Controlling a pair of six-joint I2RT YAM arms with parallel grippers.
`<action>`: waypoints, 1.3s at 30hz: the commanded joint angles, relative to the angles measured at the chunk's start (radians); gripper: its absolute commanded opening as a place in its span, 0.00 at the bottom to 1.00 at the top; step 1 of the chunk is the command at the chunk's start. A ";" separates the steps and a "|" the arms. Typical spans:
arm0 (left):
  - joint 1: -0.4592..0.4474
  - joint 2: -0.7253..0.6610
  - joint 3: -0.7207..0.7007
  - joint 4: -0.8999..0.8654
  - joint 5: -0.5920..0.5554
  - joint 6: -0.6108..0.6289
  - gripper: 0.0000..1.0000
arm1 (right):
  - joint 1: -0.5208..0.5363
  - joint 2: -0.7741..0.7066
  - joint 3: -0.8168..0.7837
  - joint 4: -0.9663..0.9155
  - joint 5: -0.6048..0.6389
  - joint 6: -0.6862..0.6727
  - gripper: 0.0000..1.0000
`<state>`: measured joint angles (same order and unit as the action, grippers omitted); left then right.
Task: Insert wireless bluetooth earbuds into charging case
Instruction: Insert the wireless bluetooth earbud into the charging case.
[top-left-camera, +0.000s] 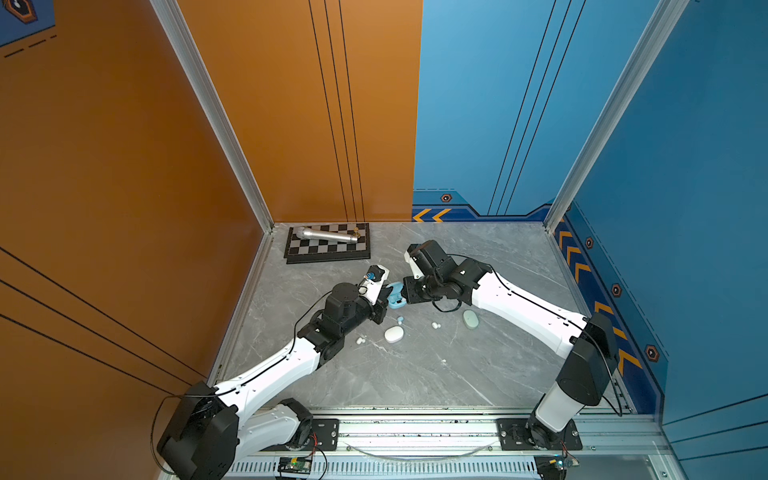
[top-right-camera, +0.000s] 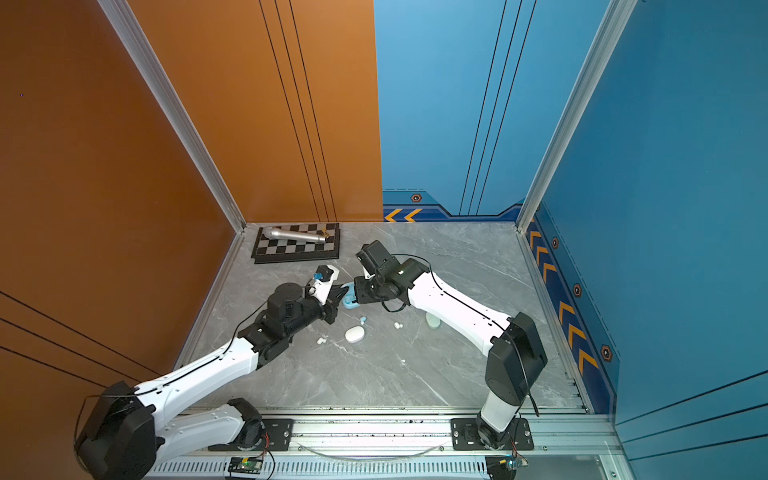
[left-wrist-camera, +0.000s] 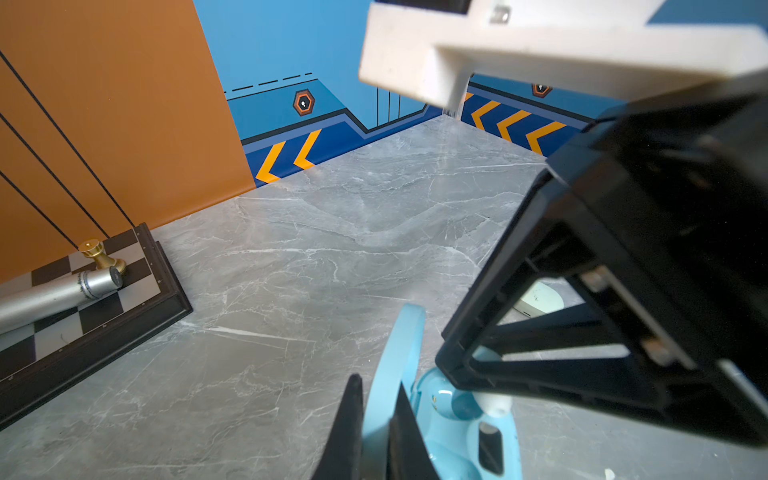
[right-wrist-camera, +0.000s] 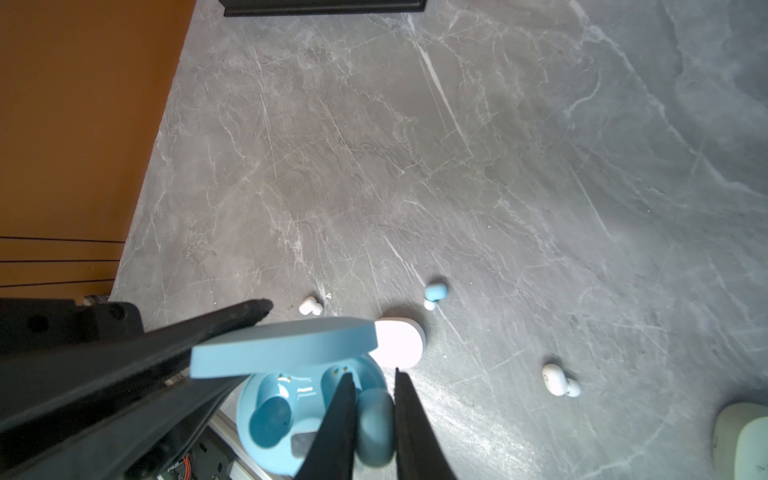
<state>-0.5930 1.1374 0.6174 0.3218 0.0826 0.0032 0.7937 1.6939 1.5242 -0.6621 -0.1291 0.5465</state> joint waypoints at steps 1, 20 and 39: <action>0.001 -0.012 0.041 0.033 -0.007 -0.013 0.00 | 0.010 -0.016 -0.015 -0.001 0.011 -0.022 0.20; 0.001 0.000 0.038 0.034 -0.001 -0.018 0.00 | 0.001 -0.026 -0.012 0.038 -0.044 0.000 0.31; 0.001 0.008 0.039 0.035 0.007 -0.021 0.00 | -0.005 -0.050 -0.009 0.048 -0.052 -0.011 0.36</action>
<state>-0.5930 1.1400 0.6193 0.3264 0.0830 -0.0010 0.7925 1.6833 1.5227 -0.6331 -0.1661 0.5472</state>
